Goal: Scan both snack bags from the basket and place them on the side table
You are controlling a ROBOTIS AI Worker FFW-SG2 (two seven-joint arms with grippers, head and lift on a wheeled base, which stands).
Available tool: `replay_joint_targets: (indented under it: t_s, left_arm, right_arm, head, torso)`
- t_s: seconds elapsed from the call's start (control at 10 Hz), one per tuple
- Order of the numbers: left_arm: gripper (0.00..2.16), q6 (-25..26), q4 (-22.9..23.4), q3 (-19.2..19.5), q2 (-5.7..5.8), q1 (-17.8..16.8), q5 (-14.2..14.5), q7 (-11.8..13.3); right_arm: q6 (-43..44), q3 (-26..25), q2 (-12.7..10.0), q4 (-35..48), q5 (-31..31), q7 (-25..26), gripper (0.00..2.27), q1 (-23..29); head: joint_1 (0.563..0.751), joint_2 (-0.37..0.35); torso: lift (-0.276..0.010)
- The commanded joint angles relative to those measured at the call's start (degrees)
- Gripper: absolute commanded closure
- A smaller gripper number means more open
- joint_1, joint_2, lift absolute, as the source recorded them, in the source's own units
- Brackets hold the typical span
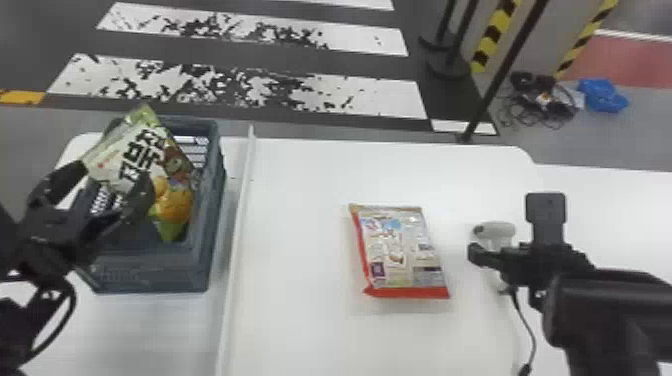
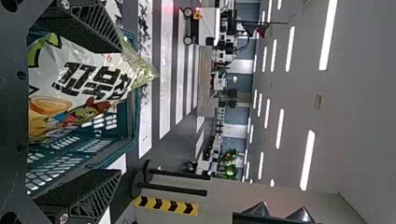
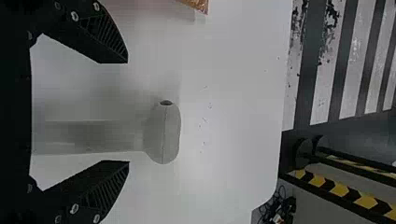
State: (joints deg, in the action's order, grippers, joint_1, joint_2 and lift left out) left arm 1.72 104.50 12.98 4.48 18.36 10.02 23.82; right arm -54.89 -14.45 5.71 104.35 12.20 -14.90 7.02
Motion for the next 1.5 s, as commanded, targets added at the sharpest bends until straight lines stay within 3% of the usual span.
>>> replay_joint_targets:
  t_s: [0.0,0.1,0.3,0.4,0.6,1.0,1.4]
  left_arm:
    - [0.08,0.0,0.0,-0.1,0.01,0.0,0.0,0.1]
    - [0.08,0.0,0.0,-0.1,0.01,0.0,0.0,0.1]
    - [0.08,0.0,0.0,-0.2,-0.08,-0.3,0.0,0.0]
    - [0.08,0.0,0.1,-0.5,-0.26,-0.3,-0.1,0.0]
    - [0.08,0.2,0.1,-0.9,-0.34,-0.4,-0.3,0.0]
    - [0.08,0.2,0.1,-0.9,-0.34,-0.3,-0.3,0.1]
    - [0.08,0.2,0.1,-0.6,-0.08,-0.1,-0.3,0.1]
  right_arm:
    - [0.1,-0.1,0.8,-4.2,1.0,-0.9,0.31,-2.5]
    - [-0.1,-0.1,1.6,-5.9,2.2,-1.6,0.58,-3.4]
    - [-1.1,-0.2,1.8,-6.8,3.4,-2.7,2.09,-3.7]
    - [-1.8,-0.1,1.8,-6.8,4.3,-2.6,2.25,-3.6]
    - [-1.8,-0.1,1.8,-6.0,4.4,-2.7,2.25,-3.2]
    - [-9.1,2.9,0.8,9.2,3.2,-2.7,2.25,3.3]
    - [-15.2,9.3,-0.3,20.5,4.0,-2.8,2.25,9.1]
  head:
    - [0.695,-0.138]
    - [0.695,-0.140]
    - [0.695,-0.154]
    - [0.695,-0.162]
    - [0.695,-0.175]
    - [0.695,-0.168]
    - [0.695,-0.090]
  torso:
    - [-0.075]
    - [-0.075]
    - [-0.075]
    - [-0.075]
    - [-0.075]
    - [-0.075]
    - [-0.075]
